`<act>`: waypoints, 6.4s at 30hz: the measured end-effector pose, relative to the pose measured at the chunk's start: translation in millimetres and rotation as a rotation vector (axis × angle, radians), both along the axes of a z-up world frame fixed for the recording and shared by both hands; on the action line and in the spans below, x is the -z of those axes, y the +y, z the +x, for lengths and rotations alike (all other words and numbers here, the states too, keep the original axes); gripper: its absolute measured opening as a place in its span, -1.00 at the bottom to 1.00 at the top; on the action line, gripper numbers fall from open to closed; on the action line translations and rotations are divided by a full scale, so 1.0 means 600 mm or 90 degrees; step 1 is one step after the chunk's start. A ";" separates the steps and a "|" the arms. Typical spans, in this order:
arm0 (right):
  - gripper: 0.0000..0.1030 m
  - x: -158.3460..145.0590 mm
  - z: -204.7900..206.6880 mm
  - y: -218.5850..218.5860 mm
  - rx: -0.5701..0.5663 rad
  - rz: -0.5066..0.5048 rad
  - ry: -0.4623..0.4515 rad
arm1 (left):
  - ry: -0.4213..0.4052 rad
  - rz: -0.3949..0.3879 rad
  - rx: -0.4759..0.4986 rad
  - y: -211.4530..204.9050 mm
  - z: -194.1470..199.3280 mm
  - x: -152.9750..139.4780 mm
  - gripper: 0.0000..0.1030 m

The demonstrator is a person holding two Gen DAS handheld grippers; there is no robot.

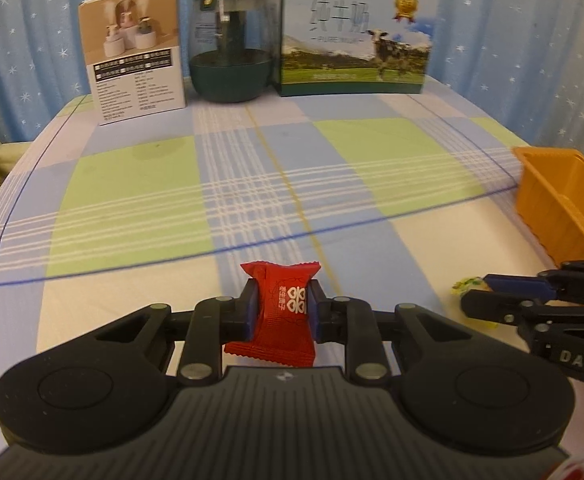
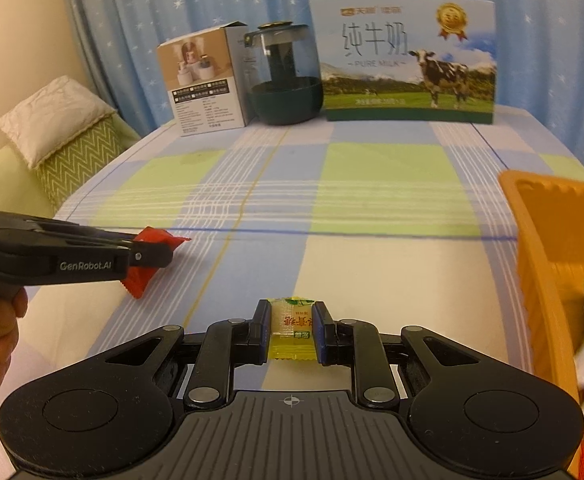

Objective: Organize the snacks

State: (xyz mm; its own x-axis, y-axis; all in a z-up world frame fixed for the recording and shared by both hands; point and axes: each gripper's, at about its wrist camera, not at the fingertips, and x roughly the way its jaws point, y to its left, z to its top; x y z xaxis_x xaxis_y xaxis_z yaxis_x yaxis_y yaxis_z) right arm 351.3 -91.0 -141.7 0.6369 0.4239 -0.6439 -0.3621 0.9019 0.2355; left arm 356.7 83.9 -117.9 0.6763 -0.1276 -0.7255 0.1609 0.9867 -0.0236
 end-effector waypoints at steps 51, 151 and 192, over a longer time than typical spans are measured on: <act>-0.58 -0.131 -0.392 -0.254 0.224 0.024 -0.054 | -0.024 -0.134 0.058 -0.299 -0.385 -0.104 -0.58; -0.58 -0.097 -0.093 -0.394 0.290 0.076 -0.047 | -0.030 -0.120 0.098 -0.394 -0.078 -0.087 -0.34; 0.51 -0.105 -0.141 -0.404 0.314 0.086 -0.064 | -0.057 -0.076 0.066 -0.368 -0.126 -0.112 0.94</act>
State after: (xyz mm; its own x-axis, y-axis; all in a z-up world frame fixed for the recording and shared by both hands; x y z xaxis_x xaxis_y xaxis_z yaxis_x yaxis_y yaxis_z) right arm 266.5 -333.2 -78.5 0.8376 0.1329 -0.5299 0.0721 0.9346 0.3484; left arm 281.2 -136.8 -50.4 0.7163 -0.2817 -0.6384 0.2688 0.9557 -0.1202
